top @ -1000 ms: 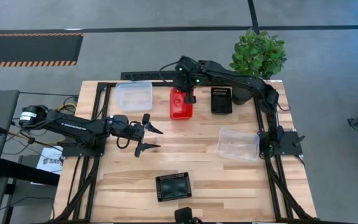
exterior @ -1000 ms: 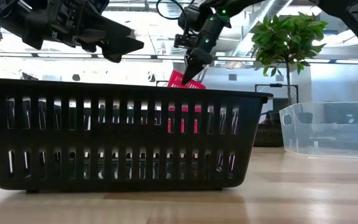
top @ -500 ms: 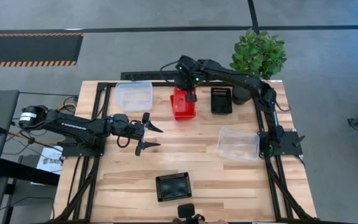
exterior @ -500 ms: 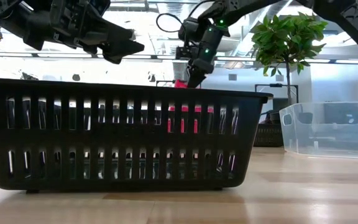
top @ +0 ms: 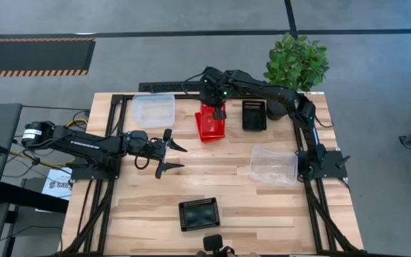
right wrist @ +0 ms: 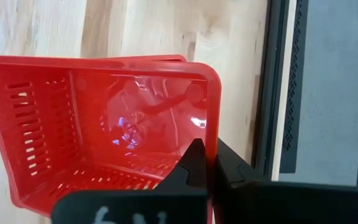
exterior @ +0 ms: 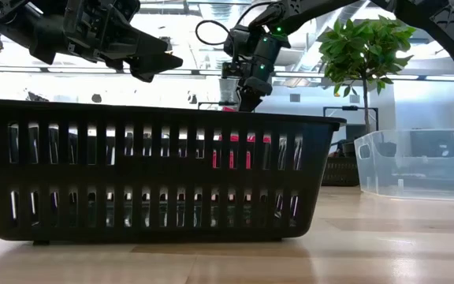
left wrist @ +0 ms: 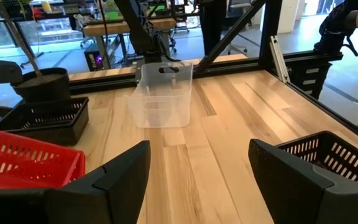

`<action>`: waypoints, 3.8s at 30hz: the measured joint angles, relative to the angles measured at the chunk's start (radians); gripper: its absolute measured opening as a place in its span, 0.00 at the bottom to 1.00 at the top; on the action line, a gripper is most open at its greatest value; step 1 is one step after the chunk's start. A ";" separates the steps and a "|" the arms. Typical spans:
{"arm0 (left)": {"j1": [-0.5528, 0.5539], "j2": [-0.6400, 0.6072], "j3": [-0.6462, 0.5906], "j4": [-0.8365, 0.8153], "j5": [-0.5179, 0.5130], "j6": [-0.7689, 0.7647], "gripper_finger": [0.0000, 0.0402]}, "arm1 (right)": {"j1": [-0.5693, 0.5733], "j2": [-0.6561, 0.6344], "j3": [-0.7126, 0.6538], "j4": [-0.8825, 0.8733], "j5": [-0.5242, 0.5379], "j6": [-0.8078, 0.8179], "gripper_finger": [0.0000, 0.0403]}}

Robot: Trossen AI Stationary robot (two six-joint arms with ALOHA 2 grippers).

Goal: Stack baskets by color
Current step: Stack the bottom red basket on the top red basket, then stack the bottom black basket on the top black basket

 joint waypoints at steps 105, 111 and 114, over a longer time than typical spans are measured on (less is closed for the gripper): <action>0.030 0.000 0.000 -0.046 0.001 -0.011 0.65 | 0.137 -0.064 -0.394 0.293 -0.207 0.267 0.02; 0.030 0.000 0.000 -0.046 0.001 -0.009 0.65 | 0.147 -0.072 -0.339 0.239 -0.210 0.264 0.01; 0.030 0.000 0.000 -0.046 0.002 -0.009 0.65 | 0.173 -0.107 -0.298 0.141 -0.215 0.249 0.02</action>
